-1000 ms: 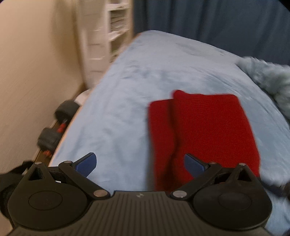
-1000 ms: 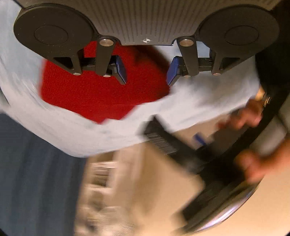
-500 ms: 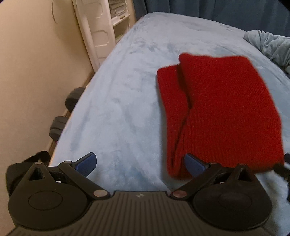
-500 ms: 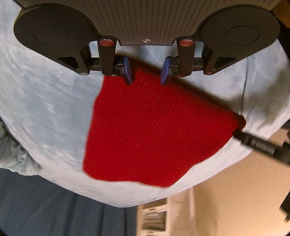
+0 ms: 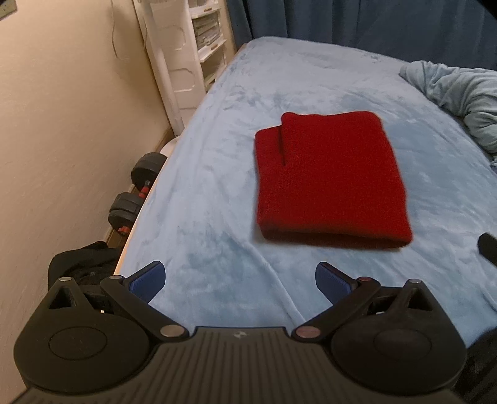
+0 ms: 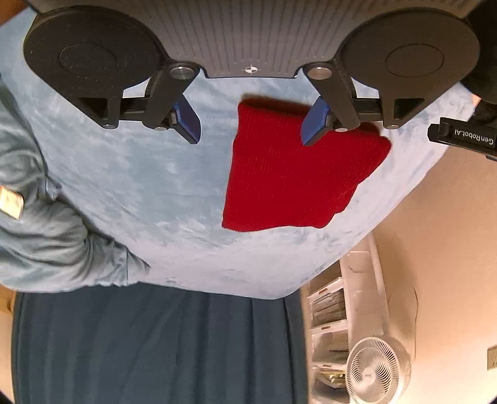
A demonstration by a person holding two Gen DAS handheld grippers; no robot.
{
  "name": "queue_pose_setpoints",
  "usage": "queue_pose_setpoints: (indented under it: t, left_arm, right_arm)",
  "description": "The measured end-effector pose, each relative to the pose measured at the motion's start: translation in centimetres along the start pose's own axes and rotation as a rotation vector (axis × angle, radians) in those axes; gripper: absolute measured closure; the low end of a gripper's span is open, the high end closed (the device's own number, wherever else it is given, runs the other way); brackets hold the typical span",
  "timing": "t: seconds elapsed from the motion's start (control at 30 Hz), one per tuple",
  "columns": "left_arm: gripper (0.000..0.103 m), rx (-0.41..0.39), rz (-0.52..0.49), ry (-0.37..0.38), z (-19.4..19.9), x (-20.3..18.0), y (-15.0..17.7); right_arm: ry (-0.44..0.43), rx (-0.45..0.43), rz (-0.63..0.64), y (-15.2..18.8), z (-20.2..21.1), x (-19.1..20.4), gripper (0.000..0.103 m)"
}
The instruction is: Fold small clothes
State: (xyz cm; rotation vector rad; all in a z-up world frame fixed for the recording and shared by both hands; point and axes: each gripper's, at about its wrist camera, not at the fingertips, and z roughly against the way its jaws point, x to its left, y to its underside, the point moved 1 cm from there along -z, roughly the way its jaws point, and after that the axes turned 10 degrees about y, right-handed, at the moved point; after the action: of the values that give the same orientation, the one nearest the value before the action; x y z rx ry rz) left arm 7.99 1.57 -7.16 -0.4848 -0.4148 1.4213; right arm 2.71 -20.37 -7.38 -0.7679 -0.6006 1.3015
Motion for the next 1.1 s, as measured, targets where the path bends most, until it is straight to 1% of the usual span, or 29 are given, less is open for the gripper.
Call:
queue_pose_setpoints:
  t: [0.1,0.23,0.4,0.5,0.77,1.1]
  left_arm:
    - [0.000,-0.015,-0.006,0.021,1.6,-0.8,0.7]
    - [0.000,-0.041,-0.027,0.031,3.1,-1.7,1.3]
    - [0.000,-0.064,-0.044,0.039,4.5,-2.4,1.6]
    - [0.000,-0.075,-0.048,0.038,4.9,-2.5,1.7]
    - [0.000,-0.072,-0.047,0.036,4.8,-2.4,1.7]
    - [0.000,-0.023,-0.018,0.038,3.0,-1.8,1.2]
  right_arm:
    - [-0.013,0.013,-0.021,0.8,1.8,-0.5,0.030]
    - [-0.022,-0.006,-0.031,1.4,3.7,-0.7,0.027]
    - [-0.031,-0.020,-0.043,1.7,5.3,-0.9,0.027]
    - [-0.034,-0.022,-0.043,1.7,5.6,-0.8,0.026]
    - [-0.047,-0.025,-0.035,1.5,5.5,-0.4,0.025]
    - [-0.048,0.019,-0.034,1.5,3.7,-0.3,0.024]
